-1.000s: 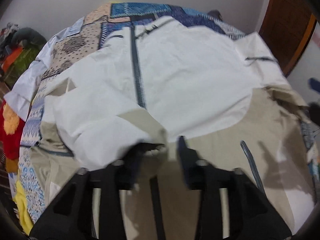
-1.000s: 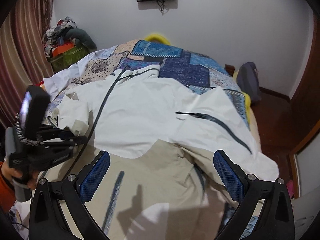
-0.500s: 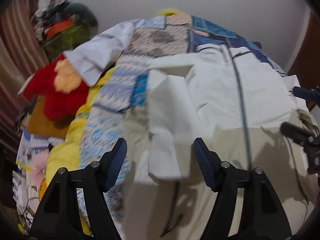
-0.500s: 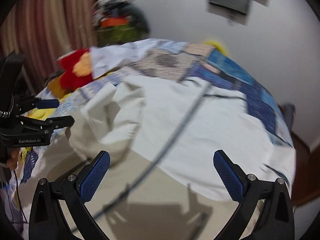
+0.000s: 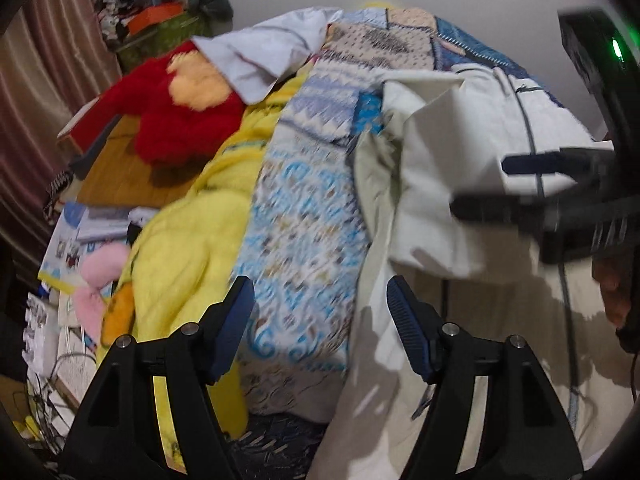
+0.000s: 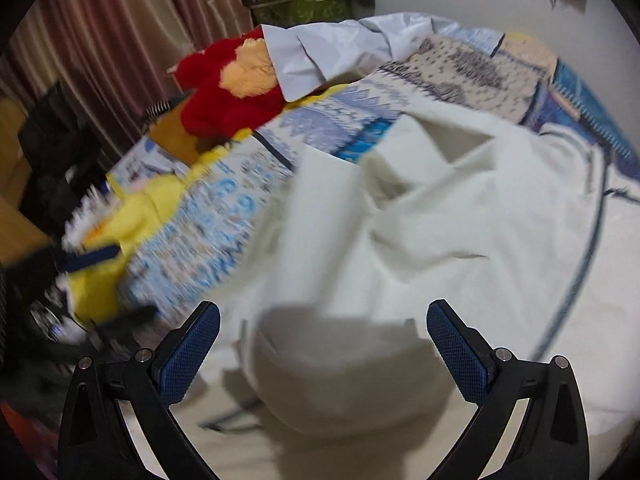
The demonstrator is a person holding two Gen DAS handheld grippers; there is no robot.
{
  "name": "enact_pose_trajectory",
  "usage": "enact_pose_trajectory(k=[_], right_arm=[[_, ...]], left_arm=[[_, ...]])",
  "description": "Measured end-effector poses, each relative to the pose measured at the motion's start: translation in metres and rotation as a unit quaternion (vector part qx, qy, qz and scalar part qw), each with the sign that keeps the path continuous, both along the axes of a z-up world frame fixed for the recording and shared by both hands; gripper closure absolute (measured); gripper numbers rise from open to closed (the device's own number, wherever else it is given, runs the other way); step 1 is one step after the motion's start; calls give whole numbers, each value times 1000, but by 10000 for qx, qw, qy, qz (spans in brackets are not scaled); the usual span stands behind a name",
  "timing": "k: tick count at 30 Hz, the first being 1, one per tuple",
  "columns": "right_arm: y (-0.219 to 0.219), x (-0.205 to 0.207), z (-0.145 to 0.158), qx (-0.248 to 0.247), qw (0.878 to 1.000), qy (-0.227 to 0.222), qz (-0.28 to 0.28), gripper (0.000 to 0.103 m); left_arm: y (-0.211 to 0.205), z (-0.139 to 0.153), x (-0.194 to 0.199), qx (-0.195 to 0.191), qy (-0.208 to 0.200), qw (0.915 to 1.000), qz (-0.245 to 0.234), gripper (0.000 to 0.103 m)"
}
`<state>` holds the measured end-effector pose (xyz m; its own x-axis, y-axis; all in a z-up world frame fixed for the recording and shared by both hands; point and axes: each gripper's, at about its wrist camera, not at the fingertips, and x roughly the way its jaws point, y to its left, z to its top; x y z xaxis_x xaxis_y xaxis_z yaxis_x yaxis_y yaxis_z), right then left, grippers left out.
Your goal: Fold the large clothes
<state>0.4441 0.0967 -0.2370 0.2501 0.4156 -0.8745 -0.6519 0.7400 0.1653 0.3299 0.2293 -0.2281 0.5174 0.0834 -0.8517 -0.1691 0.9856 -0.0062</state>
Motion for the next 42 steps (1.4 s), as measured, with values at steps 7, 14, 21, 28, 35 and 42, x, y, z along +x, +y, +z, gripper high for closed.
enact_pose_trajectory(k=[7,14,21,28,35,42], right_arm=[[23,24,-23,-130,9993,136,-338,47],[-34,47,-13,445,9936,262,-1008,91],[-122,48,38,99,9889,-662,-1330,92],[-216,52,21,-1222,9683,-1281,-1763,92],[-284,47,-7,-2350,9370,-1379,-2187,92],[-301,37,34,-1117,9619,-1257,-2155,92]], left_arm=[[6,-14,-9,-106,151,9998,107,35],[-5,-12,3,-176,200,9996,71,35],[-55,-13,43,-230,285,9987,-366,35],[-125,-24,97,-307,525,9953,-748,35],[-178,-12,131,-298,370,9929,-1092,35],[-204,-20,191,-410,557,9927,-985,35]])
